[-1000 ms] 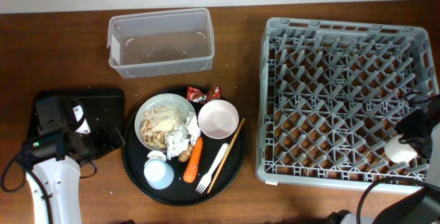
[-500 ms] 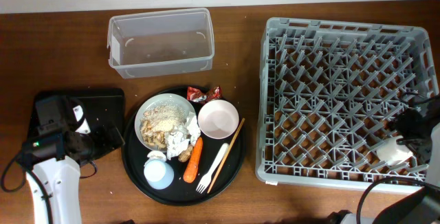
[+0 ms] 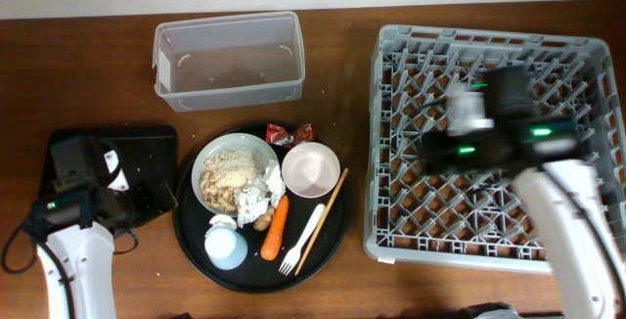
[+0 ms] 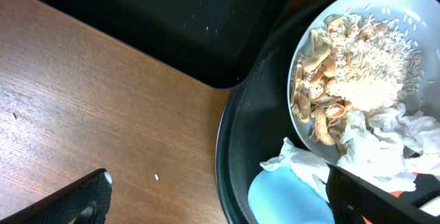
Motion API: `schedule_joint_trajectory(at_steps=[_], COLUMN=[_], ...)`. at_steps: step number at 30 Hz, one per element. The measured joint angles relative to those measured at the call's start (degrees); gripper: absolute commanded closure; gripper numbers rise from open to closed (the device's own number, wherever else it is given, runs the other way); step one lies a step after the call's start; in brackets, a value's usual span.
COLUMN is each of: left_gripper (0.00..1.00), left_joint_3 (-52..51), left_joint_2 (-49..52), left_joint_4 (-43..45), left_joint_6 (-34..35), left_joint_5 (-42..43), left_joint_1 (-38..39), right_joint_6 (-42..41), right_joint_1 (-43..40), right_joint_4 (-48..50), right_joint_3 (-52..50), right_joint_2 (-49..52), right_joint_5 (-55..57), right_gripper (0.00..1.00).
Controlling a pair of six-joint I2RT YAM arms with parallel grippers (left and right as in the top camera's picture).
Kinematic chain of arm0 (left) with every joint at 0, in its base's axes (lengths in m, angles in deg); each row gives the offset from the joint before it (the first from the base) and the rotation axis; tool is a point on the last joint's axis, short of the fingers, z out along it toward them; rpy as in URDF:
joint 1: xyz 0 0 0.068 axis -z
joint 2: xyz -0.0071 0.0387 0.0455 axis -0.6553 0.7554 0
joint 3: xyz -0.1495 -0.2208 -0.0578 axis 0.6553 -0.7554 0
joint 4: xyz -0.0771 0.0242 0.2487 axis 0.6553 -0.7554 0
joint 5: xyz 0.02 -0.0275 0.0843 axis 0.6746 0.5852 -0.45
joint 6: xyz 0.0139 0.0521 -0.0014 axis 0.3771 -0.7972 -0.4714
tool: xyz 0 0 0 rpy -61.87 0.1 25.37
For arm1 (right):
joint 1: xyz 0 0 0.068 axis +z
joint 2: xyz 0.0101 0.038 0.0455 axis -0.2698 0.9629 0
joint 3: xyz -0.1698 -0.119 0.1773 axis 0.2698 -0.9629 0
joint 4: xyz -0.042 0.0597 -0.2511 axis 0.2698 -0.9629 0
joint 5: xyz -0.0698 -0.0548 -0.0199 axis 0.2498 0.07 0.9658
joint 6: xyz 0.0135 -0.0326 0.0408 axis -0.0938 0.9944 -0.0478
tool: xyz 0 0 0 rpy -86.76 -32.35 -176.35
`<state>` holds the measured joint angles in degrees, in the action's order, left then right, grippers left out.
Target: Sort waste into correct bins and load items into the dishwasher rack
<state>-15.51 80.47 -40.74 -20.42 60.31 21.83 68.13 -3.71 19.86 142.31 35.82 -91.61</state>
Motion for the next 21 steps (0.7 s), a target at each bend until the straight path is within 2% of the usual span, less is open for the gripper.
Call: schedule_joint_trajectory(at_steps=[3,11,17,21], left_gripper=[0.01,0.01,0.01,0.01], left_joint_3=[0.0,0.0,0.0,0.0], left_joint_2=[0.0,0.0,0.0,0.0], left_joint_4=[-0.5,-1.6,-1.6,-1.6], left_joint_6=[-1.0,-3.1,-3.3,-3.3], left_joint_5=[0.0,-0.1,-0.1,-0.1], left_joint_1=[0.0,0.0,0.0,0.0], right_joint_6=[0.3,-0.7,-2.9,-3.7], right_joint_1=[14.7,38.4,48.8,52.6], right_joint_4=[4.9,19.2,27.4,31.5], right_joint_3=[0.0,0.0,0.0,0.0], right_joint_2=[2.5,14.7,21.6,23.3], right_joint_5=[-0.8,-0.6,4.2,7.7], right_gripper=[0.14,0.11,0.08,0.08])
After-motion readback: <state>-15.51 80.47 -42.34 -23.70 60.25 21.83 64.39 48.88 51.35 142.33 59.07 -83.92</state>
